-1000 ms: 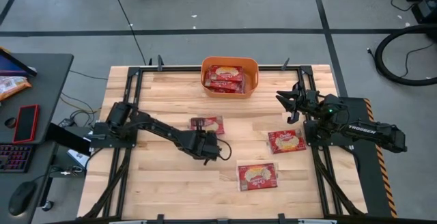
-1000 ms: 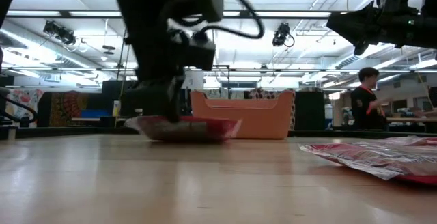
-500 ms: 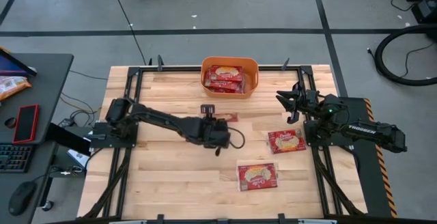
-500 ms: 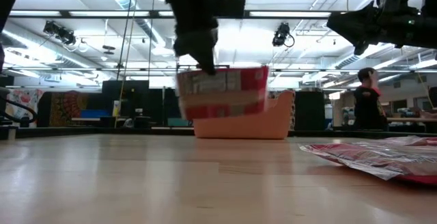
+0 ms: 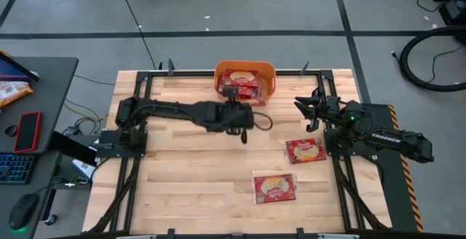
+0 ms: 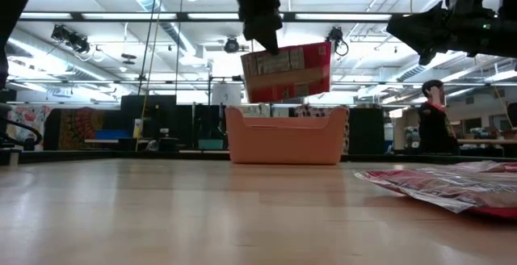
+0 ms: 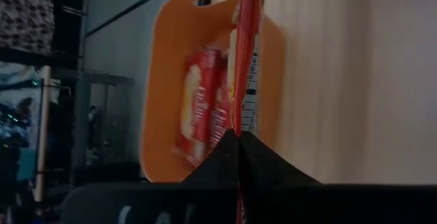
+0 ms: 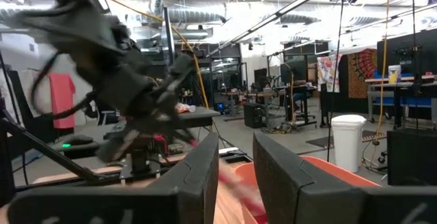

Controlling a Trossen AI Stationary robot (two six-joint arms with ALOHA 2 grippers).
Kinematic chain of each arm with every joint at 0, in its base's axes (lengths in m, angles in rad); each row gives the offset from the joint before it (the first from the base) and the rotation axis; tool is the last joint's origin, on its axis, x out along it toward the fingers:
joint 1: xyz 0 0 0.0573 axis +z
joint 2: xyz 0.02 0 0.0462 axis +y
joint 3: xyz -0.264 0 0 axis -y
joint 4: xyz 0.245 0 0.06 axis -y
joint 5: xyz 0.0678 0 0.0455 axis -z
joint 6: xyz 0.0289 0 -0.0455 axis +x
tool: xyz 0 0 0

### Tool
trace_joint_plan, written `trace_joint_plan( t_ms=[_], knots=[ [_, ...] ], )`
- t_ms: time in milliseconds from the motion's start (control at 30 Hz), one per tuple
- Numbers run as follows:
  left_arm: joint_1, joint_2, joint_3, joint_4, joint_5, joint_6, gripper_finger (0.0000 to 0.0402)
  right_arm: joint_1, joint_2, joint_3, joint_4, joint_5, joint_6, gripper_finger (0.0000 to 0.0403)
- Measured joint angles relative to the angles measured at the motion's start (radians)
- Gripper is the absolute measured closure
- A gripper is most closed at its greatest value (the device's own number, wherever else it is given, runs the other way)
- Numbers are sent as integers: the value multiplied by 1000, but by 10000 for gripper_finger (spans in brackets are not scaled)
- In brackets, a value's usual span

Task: Sort popcorn bags into baskets
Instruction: Put the red popcorn bag into the orange bin

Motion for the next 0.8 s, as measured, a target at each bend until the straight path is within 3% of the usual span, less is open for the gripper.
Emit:
trace_joint_plan(
  t_ms=[267, 433, 800],
  knots=[
    [155, 4, 0, 109, 94, 171, 401, 0, 0, 0, 0, 0, 0, 306],
    [259, 30, 0, 176, 223, 236, 401, 0, 0, 0, 0, 0, 0, 306],
    [368, 186, 0, 304, 254, 523, 400, 0, 0, 0, -1, 0, 0, 306]
  ],
)
